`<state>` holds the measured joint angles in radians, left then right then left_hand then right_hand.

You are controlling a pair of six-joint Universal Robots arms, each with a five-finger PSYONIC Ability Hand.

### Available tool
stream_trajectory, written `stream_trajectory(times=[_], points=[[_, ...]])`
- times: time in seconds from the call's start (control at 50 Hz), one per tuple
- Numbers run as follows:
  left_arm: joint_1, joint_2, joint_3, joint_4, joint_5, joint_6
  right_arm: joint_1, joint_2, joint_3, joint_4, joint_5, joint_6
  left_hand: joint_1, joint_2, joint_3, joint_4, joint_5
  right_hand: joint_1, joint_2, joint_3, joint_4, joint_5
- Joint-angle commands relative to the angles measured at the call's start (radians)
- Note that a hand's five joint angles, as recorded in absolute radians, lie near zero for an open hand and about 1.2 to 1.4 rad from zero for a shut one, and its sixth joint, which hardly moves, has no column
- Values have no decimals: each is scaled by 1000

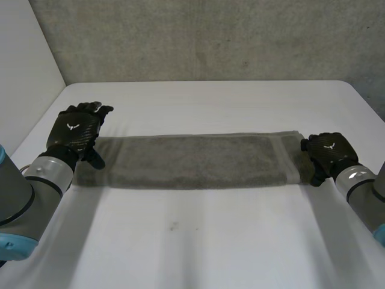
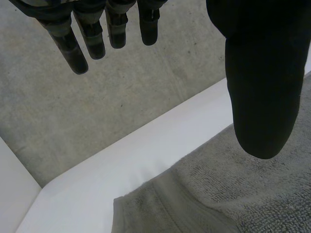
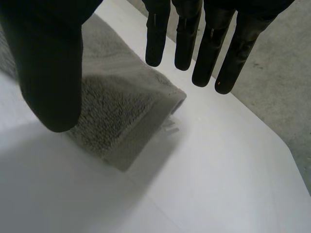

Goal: Fold the towel.

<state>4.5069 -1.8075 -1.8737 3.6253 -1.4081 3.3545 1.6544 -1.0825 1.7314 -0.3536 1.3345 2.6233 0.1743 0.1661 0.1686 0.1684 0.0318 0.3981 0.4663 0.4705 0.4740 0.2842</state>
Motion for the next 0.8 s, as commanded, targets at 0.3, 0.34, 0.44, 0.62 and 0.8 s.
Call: stream_trajectory(times=[0.3, 0.34, 0.44, 0.62, 0.8], points=[[-6, -13, -7, 1, 1, 3, -19, 89, -81, -7, 52, -69, 1, 9, 7, 7, -31, 998, 930, 926, 922, 938], [-5, -12, -10, 1, 1, 3, -48, 87, -92, -8, 139, -129, 1, 9, 7, 7, -31, 998, 930, 926, 922, 938], [-5, -7, -12, -1, 1, 3, -120, 95, -122, -7, 256, -279, 1, 9, 7, 7, -31, 998, 930, 926, 922, 938], [-5, -4, -12, -1, 0, 3, -182, 16, -127, -10, 264, -330, 1, 9, 7, 7, -31, 998, 930, 926, 922, 938], [-8, -1, -13, -1, 0, 3, 111, -165, -159, -12, 204, -210, 1, 9, 7, 7, -31, 998, 930, 926, 922, 938]])
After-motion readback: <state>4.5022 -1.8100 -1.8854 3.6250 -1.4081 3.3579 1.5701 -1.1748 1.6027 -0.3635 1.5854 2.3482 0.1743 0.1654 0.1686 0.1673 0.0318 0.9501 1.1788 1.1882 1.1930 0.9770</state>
